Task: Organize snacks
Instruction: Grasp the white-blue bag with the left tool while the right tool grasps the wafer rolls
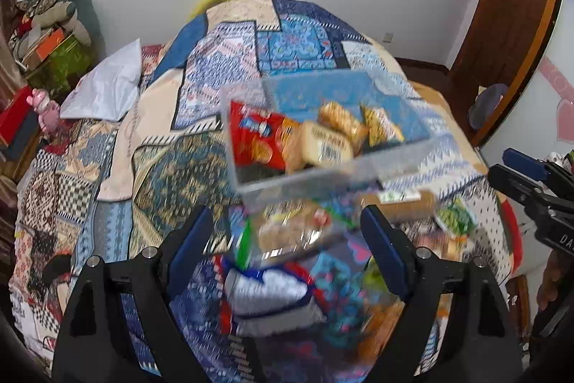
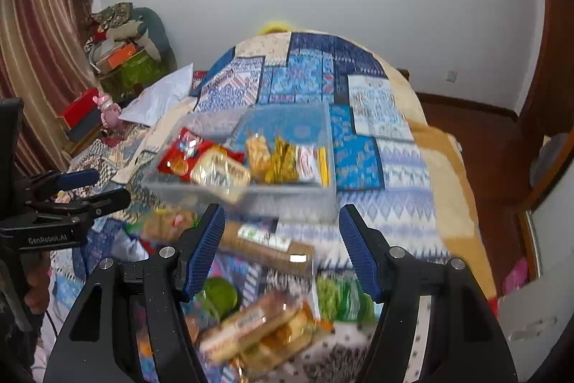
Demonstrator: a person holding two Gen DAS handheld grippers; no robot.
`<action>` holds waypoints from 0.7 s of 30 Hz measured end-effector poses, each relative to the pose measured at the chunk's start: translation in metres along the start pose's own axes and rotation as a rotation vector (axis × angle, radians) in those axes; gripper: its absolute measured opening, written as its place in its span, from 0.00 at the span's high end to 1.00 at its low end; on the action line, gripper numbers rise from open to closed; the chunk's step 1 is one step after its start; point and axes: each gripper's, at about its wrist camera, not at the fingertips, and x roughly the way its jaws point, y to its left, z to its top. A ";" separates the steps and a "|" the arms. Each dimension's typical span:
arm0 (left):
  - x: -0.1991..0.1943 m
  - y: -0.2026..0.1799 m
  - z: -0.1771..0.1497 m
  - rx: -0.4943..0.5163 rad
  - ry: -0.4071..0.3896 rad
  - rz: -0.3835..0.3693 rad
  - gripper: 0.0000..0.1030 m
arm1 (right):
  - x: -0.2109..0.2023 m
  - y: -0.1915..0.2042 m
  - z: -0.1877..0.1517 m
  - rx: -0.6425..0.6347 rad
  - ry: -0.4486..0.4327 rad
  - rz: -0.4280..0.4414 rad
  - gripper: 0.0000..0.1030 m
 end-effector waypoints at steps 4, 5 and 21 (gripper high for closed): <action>0.006 0.006 -0.024 -0.003 0.040 0.013 0.18 | 0.000 -0.003 -0.021 0.015 0.040 -0.007 0.39; 0.009 0.007 -0.029 -0.004 0.052 0.016 0.18 | 0.000 -0.003 -0.027 0.016 0.049 -0.013 0.39; 0.043 0.029 -0.085 -0.056 0.149 0.018 0.13 | 0.024 -0.015 -0.098 0.064 0.224 -0.017 0.39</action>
